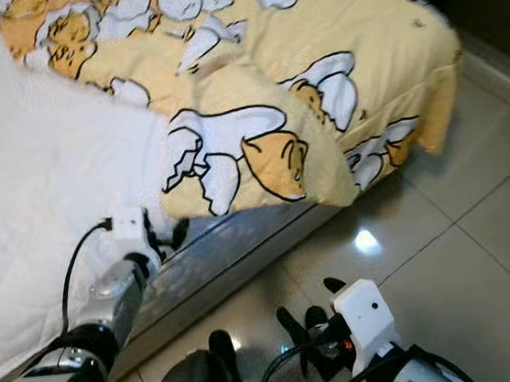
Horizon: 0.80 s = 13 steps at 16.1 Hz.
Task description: Clean up the room
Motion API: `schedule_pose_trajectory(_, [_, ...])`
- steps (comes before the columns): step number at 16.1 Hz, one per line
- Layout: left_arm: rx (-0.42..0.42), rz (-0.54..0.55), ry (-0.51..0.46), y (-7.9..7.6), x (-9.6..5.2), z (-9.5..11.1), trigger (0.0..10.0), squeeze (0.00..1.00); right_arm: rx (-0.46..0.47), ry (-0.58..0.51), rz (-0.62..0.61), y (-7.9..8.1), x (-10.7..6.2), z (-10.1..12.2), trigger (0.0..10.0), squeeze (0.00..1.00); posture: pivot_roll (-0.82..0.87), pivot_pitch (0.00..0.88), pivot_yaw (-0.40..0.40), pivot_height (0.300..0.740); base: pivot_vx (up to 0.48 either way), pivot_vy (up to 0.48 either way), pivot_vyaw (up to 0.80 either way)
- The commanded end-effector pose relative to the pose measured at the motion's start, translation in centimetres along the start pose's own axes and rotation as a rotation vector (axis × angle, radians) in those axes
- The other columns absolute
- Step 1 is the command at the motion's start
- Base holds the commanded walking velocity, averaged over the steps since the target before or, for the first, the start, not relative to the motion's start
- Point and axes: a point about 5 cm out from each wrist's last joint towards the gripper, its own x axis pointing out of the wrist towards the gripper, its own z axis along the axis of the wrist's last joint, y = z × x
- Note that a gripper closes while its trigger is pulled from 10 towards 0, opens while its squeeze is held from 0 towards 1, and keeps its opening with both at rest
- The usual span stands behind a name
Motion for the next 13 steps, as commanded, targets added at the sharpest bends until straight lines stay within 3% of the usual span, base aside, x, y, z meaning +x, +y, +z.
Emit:
schedule_pose_trajectory(1, [-0.055, 0.007, 0.006, 0.1, -0.2, -0.5, 10.0, 0.00, 0.021, 0.006, 0.007, 0.4, -0.3, 0.0, 10.0, 0.00, -0.34, 0.327, 0.140, 0.740, 0.000, 0.000, 0.00])
schedule_pose_trajectory(10, [-0.172, -0.077, -0.028, -1.9, 0.3, -0.1, 10.0, 0.00, 0.043, 0.034, -0.008, 0.7, -1.0, -0.2, 10.0, 0.00, -0.36, 0.337, 0.147, 0.740, 0.000, 0.000, 0.00])
schedule_pose_trajectory(11, [-0.173, -0.085, -0.029, -2.2, 0.3, -0.1, 8.4, 0.00, 0.046, 0.034, -0.010, 0.7, -0.9, -0.2, 10.0, 0.00, -0.35, 0.338, 0.150, 0.740, 0.000, 0.000, 0.00])
schedule_pose_trajectory(12, [-0.173, -0.108, -0.028, -2.5, 0.3, -0.2, 0.0, 0.00, 0.048, 0.034, -0.011, 0.7, -0.8, -0.2, 10.0, 0.00, -0.35, 0.338, 0.150, 0.740, 0.000, 0.000, 0.00])
schedule_pose_trajectory(13, [-0.173, -0.119, -0.032, -2.6, 0.3, -0.2, 0.0, 0.00, 0.050, 0.034, -0.011, 0.8, -0.7, -0.3, 10.0, 0.00, -0.35, 0.338, 0.152, 0.740, 0.000, 0.000, 0.00])
